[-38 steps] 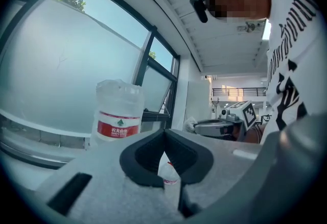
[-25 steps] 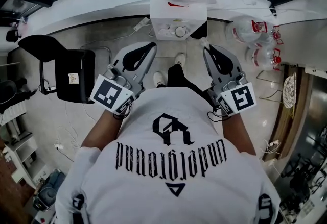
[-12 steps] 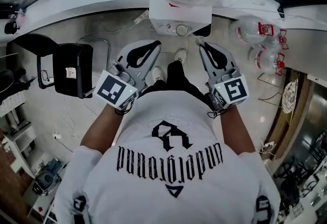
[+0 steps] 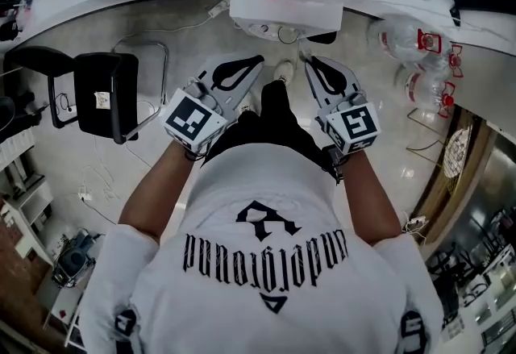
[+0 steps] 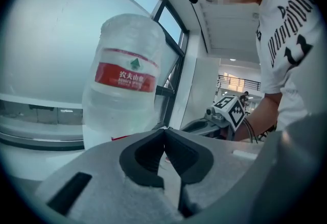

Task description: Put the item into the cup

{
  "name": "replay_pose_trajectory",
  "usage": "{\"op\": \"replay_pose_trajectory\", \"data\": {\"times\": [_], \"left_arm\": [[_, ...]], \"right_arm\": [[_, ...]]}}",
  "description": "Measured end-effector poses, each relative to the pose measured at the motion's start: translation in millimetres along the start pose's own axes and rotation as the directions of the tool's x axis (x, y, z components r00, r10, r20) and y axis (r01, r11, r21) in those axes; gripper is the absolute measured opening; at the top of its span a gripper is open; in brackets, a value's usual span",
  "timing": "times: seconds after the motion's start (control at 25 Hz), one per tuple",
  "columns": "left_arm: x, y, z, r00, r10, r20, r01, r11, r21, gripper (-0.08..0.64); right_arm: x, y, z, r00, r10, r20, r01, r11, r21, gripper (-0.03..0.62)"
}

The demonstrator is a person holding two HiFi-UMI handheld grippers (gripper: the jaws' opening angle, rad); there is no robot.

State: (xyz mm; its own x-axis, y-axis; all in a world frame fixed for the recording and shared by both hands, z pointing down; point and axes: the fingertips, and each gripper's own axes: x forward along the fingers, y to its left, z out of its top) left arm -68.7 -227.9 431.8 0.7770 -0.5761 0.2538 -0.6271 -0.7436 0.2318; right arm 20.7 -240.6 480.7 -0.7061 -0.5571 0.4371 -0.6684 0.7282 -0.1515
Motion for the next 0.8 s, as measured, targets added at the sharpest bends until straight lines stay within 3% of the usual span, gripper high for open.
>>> {"op": "replay_pose_trajectory", "data": {"times": [0.16, 0.8], "left_arm": [[19.1, -3.8, -31.0, 0.998, -0.044, -0.048, 0.047, 0.996, 0.081, 0.015], [71.7, 42.4, -138.7, 0.988, -0.040, -0.147, 0.046, 0.998, 0.039, 0.015]], "right_arm": [[17.1, -8.8, -33.1, 0.999, 0.005, -0.049, -0.005, 1.000, 0.003, 0.034], [91.1, -42.9, -147.5, 0.980, -0.002, -0.198, 0.005, 1.000, 0.018, 0.035]]}}
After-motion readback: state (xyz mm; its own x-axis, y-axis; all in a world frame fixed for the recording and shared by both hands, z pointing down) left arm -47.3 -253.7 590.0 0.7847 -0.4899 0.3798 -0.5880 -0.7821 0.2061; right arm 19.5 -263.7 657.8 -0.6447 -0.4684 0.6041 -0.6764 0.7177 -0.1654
